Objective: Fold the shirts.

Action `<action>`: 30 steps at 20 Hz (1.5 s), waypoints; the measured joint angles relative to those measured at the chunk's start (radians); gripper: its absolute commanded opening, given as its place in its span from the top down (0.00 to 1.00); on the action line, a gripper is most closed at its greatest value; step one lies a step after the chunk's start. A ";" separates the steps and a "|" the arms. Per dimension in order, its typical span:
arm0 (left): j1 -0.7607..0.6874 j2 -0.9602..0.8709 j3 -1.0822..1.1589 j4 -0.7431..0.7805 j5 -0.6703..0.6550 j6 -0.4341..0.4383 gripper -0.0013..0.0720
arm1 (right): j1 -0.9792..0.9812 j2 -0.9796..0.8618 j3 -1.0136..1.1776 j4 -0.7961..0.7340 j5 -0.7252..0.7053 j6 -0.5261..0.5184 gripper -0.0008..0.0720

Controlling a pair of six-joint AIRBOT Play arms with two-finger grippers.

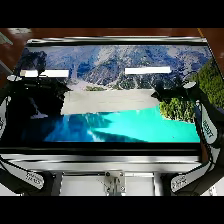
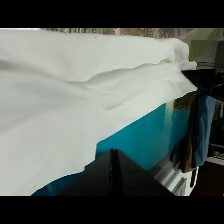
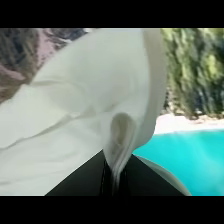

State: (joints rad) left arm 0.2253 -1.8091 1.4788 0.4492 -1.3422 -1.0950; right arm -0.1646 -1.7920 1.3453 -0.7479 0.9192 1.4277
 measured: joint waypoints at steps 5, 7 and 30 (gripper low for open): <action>-0.179 -0.004 0.000 -0.029 0.093 0.000 0.93 | 0.000 0.214 0.000 0.035 0.139 -0.026 0.89; -0.285 -0.008 0.000 -0.035 0.183 -0.002 0.93 | 0.000 0.320 0.000 0.042 0.196 -0.013 0.89; -0.473 0.170 -0.001 -0.127 0.456 0.093 0.93 | 0.326 0.583 0.000 -0.109 0.147 0.089 0.89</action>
State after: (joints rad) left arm -0.2478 -1.6394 1.4776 0.3225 -0.8864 -1.0016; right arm 0.1616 -1.2091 1.3449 -0.8566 1.0664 1.5169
